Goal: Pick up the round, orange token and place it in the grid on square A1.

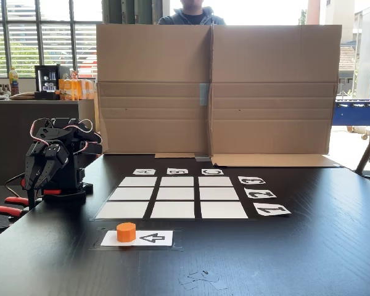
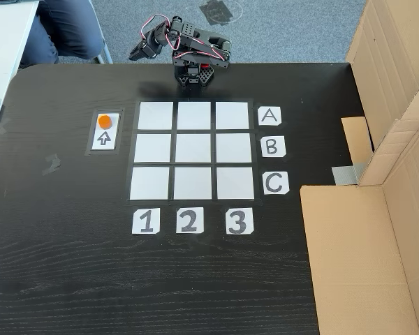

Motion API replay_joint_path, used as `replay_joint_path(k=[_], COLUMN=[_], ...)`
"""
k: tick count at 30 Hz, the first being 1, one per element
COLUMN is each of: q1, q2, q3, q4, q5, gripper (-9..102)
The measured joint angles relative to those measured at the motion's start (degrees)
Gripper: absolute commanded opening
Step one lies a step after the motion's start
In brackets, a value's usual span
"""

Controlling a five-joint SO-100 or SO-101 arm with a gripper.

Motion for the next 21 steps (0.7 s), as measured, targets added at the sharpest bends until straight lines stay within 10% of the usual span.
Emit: replay_joint_path(k=[21], q1=[2.29], q2=[-28.65], q3=[-22.68], q4=[5.71], q5=[0.79], gripper=[10])
